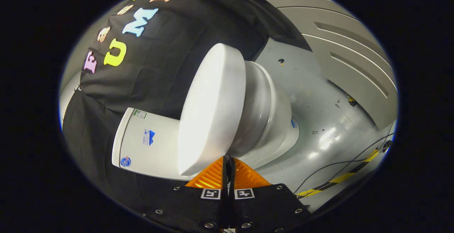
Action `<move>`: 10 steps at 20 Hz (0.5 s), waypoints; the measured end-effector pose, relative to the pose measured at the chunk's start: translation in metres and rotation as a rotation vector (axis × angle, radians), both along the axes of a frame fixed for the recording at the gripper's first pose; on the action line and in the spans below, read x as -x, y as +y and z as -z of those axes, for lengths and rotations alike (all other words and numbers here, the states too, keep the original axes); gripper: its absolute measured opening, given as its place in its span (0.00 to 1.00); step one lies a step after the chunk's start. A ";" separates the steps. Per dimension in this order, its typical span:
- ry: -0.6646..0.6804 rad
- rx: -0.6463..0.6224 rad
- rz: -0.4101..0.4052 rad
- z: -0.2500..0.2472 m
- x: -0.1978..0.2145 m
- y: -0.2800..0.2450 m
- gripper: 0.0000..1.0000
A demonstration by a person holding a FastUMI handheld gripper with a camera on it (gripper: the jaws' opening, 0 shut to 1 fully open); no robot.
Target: Open the toilet lid.
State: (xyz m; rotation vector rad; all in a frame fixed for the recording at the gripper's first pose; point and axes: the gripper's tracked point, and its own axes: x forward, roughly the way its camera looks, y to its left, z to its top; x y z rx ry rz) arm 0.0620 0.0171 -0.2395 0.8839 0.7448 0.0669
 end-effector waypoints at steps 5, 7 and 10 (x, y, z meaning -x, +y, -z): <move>-0.042 0.122 -0.001 -0.033 -0.001 0.008 0.00; -0.080 0.180 0.016 -0.052 -0.002 0.013 0.00; -0.122 0.212 0.035 -0.079 -0.002 0.025 0.00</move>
